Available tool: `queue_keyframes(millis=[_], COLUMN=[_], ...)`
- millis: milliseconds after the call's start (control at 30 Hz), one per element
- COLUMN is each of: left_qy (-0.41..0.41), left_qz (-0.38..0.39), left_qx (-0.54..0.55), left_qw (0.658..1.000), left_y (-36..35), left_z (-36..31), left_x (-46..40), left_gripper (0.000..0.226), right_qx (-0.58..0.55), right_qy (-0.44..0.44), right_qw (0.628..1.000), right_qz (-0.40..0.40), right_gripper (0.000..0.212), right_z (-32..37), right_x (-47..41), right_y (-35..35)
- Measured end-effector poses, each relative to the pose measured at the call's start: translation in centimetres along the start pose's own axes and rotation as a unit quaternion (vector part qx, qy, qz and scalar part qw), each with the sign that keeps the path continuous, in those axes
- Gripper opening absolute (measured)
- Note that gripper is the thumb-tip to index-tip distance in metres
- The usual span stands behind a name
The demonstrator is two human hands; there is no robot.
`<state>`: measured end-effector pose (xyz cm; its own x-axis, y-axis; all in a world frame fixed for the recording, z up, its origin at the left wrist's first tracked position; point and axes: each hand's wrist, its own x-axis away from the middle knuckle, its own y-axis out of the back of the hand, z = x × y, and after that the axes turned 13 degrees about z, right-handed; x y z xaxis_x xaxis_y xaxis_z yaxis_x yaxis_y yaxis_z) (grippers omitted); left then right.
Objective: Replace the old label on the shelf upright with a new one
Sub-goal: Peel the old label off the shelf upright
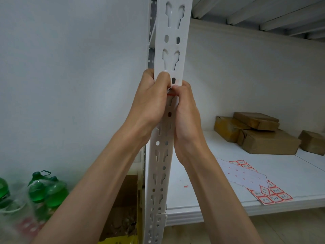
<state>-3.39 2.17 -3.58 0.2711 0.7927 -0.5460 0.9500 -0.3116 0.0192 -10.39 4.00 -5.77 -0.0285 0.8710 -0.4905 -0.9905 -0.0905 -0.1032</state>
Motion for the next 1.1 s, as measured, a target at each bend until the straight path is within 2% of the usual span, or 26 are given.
queue_keyframes(millis=[567,733,800,900,933,1000,1067,1100], left_qy=[0.0,0.005,0.005,0.019,0.027,0.033,0.023,0.021], left_qz=[-0.005,0.01,0.031,0.08,0.084,0.076,0.075,0.076], left_qx=[0.026,0.045,0.061,0.087,0.092,0.079,0.042,0.024], left_qw=[1.0,0.999,0.998,0.993,0.992,0.993,0.996,0.997], left_y=[0.0,0.3,0.6,1.5,1.8,2.4,2.8,2.8], left_z=[0.1,0.2,0.5,0.4,0.3,0.1,0.2,0.3], left_x=[-0.1,-0.2,-0.3,-0.1,0.0,0.1,0.1,0.1], left_gripper=[0.01,0.013,0.006,0.026,0.034,0.041,0.035,0.035], right_qx=[0.025,0.013,0.01,0.006,0.03,0.156,0.296,0.337], right_qy=[0.0,0.002,-0.003,0.004,0.02,0.097,0.218,0.271], right_qw=[1.0,1.0,1.0,1.0,0.999,0.982,0.923,0.892], right_qz=[-0.002,-0.006,-0.005,0.004,-0.005,-0.046,-0.109,-0.136], right_gripper=[0.026,0.026,0.028,0.027,0.026,0.036,0.043,0.04], right_z=[0.0,0.1,0.2,0.4,0.4,0.1,0.1,0.1], right_x=[0.1,0.2,0.2,0.0,0.0,-0.1,-0.3,-0.3], right_y=[-0.1,-0.2,0.0,0.3,0.5,0.8,1.3,1.6])
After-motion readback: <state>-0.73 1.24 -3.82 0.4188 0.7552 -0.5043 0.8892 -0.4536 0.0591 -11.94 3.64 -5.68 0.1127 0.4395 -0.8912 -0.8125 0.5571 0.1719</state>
